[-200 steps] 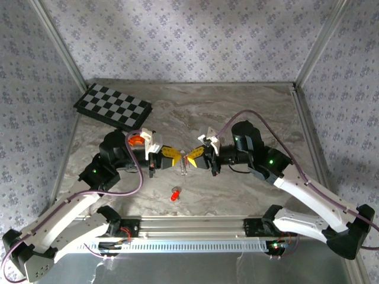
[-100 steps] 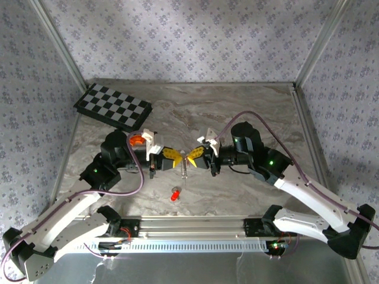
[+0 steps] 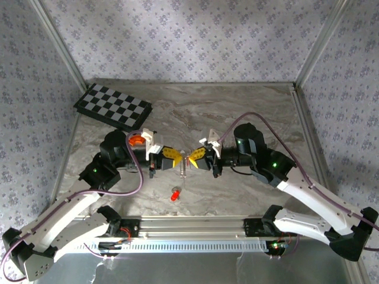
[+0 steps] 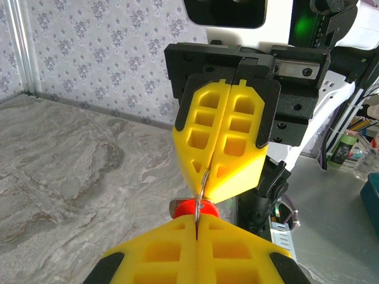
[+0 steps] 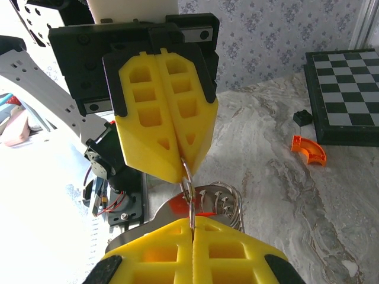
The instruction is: Put the keys on the keyring
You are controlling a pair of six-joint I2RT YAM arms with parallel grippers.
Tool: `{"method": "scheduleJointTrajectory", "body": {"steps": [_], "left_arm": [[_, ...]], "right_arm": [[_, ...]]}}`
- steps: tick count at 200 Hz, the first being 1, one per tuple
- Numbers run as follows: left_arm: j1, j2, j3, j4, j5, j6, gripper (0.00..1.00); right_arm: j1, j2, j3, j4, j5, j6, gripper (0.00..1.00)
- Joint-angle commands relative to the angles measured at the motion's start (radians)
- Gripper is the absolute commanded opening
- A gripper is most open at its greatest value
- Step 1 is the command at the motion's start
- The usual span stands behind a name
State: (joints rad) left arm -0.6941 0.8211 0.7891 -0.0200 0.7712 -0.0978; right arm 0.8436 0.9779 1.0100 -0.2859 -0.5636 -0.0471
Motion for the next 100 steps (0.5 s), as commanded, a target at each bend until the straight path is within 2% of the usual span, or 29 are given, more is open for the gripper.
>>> {"method": "scheduleJointTrajectory", "body": {"steps": [1,100], "left_arm": [[-0.01,-0.007,0.044,0.034,0.023,0.002,0.0],[-0.013,0.0,0.048,0.032,0.026,0.005,0.0]], "right_arm": [[0.012,0.003,0.042,-0.01,0.004,-0.025,0.0],[0.016,0.007,0.05,-0.012,0.002,-0.037,0.0]]}}
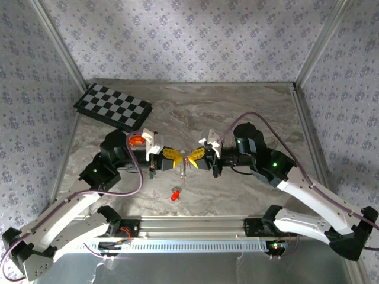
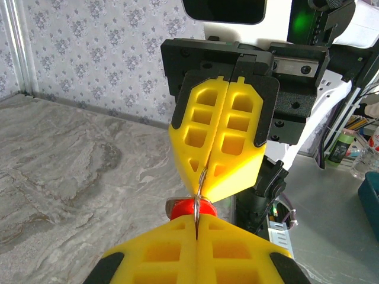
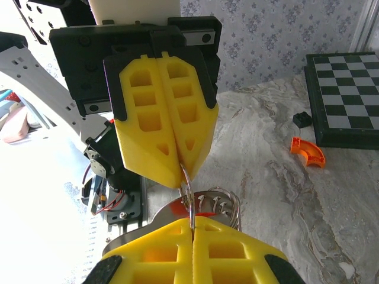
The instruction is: Put the keys on the keyring
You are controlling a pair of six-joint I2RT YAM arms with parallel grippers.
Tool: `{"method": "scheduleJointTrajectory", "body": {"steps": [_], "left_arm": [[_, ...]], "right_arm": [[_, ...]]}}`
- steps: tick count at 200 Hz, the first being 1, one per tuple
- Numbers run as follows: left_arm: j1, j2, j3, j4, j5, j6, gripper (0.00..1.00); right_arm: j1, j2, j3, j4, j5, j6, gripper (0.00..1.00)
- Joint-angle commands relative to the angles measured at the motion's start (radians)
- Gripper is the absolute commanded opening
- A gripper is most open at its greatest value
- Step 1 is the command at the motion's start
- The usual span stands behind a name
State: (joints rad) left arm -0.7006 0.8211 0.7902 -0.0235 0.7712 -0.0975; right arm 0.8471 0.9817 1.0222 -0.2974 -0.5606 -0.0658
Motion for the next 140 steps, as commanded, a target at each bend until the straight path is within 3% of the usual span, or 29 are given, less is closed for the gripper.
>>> {"method": "scheduleJointTrajectory", "body": {"steps": [1,140], "left_arm": [[-0.007,0.0,0.047,0.036,0.026,0.004,0.0],[-0.019,0.018,0.062,-0.004,0.027,0.031,0.0]], "right_arm": [[0.012,0.003,0.038,0.0,-0.001,-0.019,0.0],[0.029,0.011,0.047,-0.006,-0.007,-0.037,0.0]]}}
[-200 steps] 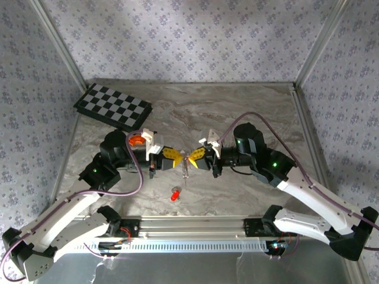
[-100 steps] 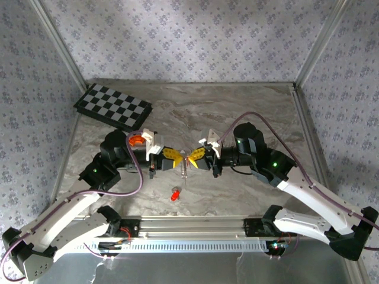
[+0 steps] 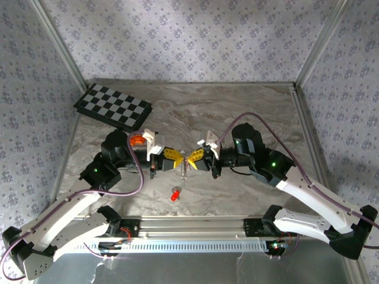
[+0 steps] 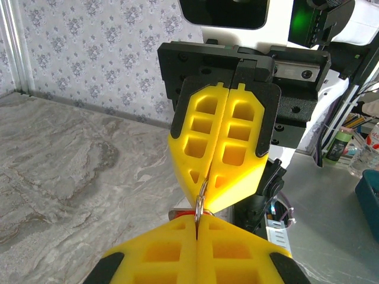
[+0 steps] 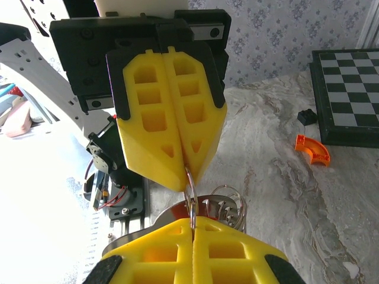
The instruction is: Put the keys on the keyring
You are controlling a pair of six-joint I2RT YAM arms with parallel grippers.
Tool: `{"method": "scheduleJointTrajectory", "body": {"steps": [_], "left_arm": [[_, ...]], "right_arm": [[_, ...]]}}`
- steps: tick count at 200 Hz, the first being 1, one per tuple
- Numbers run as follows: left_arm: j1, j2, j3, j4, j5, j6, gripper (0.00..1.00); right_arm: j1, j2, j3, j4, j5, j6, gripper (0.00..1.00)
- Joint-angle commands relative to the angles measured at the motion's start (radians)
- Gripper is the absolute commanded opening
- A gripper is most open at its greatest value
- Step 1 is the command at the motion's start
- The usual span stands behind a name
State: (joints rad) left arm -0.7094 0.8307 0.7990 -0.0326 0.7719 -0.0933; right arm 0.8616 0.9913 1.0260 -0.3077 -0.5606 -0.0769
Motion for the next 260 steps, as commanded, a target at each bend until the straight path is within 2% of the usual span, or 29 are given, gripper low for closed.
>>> {"method": "scheduleJointTrajectory", "body": {"steps": [1,151,260], "left_arm": [[-0.01,0.008,0.054,0.004,0.027,0.027,0.0],[-0.012,0.073,0.182,-0.286,0.04,0.203,0.0],[-0.021,0.105,0.247,-0.402,0.017,0.281,0.0]], "right_arm": [[0.015,0.001,0.043,0.004,-0.007,-0.027,0.0],[0.046,0.003,0.065,-0.065,0.043,-0.078,0.0],[0.088,0.022,0.087,-0.123,0.108,-0.108,0.0]]}}
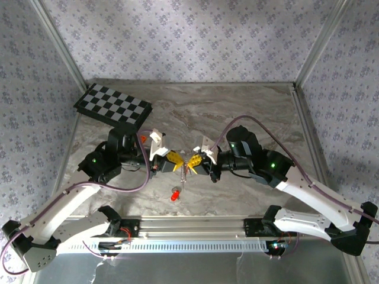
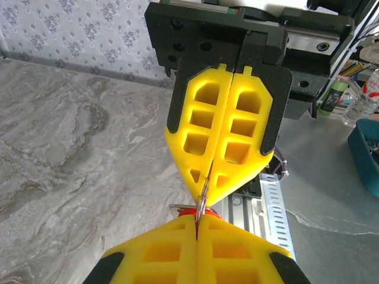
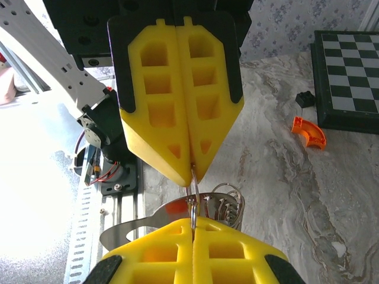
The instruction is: Put the keys on the keyring
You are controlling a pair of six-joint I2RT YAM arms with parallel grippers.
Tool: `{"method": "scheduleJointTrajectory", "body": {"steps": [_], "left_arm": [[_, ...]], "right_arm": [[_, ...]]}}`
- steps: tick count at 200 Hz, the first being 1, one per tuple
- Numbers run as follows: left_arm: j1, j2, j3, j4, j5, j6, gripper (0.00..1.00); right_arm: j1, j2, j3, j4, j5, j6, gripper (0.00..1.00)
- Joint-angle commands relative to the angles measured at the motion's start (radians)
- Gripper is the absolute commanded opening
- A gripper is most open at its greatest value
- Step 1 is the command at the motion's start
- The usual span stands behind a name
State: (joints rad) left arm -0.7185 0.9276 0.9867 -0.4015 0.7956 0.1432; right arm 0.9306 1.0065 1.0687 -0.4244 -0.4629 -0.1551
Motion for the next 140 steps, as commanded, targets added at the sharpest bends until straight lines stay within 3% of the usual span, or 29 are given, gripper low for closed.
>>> {"method": "scheduleJointTrajectory", "body": {"steps": [1,140], "left_arm": [[-0.011,0.009,0.059,-0.035,-0.007,0.046,0.0],[-0.027,0.046,0.127,-0.151,-0.03,0.123,0.0]], "right_arm": [[0.02,0.007,0.045,-0.007,0.01,-0.03,0.0],[0.06,0.035,0.073,-0.062,0.059,-0.061,0.0]]}}
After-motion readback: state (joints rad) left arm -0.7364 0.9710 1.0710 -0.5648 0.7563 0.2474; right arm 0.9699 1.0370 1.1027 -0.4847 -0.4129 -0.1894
